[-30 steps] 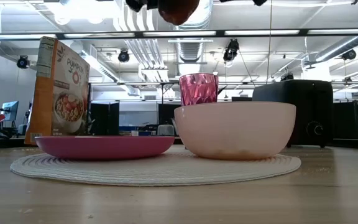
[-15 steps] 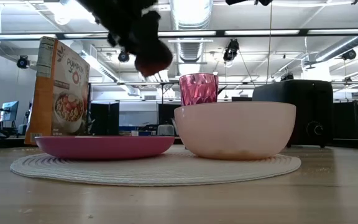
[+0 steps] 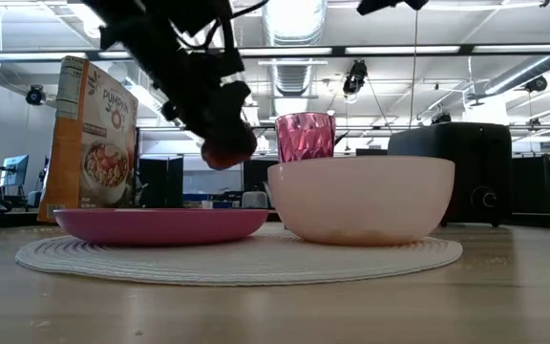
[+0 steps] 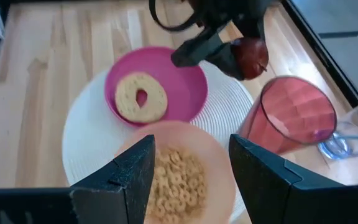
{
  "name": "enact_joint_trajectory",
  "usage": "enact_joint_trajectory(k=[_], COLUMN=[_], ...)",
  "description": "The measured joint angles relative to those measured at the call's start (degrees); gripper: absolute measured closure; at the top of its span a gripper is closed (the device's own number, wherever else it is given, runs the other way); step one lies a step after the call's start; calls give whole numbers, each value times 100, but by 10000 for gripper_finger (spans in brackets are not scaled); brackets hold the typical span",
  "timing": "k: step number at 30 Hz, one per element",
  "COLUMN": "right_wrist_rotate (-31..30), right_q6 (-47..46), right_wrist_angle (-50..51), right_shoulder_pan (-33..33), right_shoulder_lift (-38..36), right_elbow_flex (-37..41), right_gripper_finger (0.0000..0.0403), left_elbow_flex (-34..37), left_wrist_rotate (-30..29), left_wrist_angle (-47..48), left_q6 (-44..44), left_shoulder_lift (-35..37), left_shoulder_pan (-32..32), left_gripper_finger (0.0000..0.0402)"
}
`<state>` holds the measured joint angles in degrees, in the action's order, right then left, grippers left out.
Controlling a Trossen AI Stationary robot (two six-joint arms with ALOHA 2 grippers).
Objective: Arrange a breakfast setting
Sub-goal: Put the apple from the white bin to the top of the pink plate on the white mat
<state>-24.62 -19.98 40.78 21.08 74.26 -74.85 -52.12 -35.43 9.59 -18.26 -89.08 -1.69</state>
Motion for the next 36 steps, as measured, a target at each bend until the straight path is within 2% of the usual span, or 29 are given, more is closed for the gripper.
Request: enact_joint_trajectory(k=[4, 9, 14, 17, 23, 30, 36], right_wrist_rotate=[0, 0, 0, 0, 2, 9, 14], right_q6=[0, 27, 49, 108, 111, 47, 48], right_wrist_angle=[163, 196, 205, 205, 204, 186, 181], right_shoulder_pan=[0, 0, 0, 0, 0, 0, 0], right_shoulder_lift=[0, 0, 0, 0, 0, 0, 0], right_elbow_flex=[0, 0, 2, 2, 7, 9, 9], right_gripper_finger=[209, 209, 209, 209, 209, 209, 209], left_elbow_flex=[659, 1673, 2627, 2996, 3104, 2846, 2842], left_wrist_rotate=[-117, -551, -610, -587, -312, -293, -292], left_wrist_angle=[-1376, -3701, -5833, -6796, -7620, -8072, -9033], left_q6=[-24, 131, 604, 764, 779, 901, 877], left_shoulder_lift=[-20, -24, -204, -486, -1137, -1817, -2321], left_shoulder_pan=[0, 0, -9, -13, -13, -20, -24], left_gripper_finger=[161, 161, 160, 160, 160, 159, 159])
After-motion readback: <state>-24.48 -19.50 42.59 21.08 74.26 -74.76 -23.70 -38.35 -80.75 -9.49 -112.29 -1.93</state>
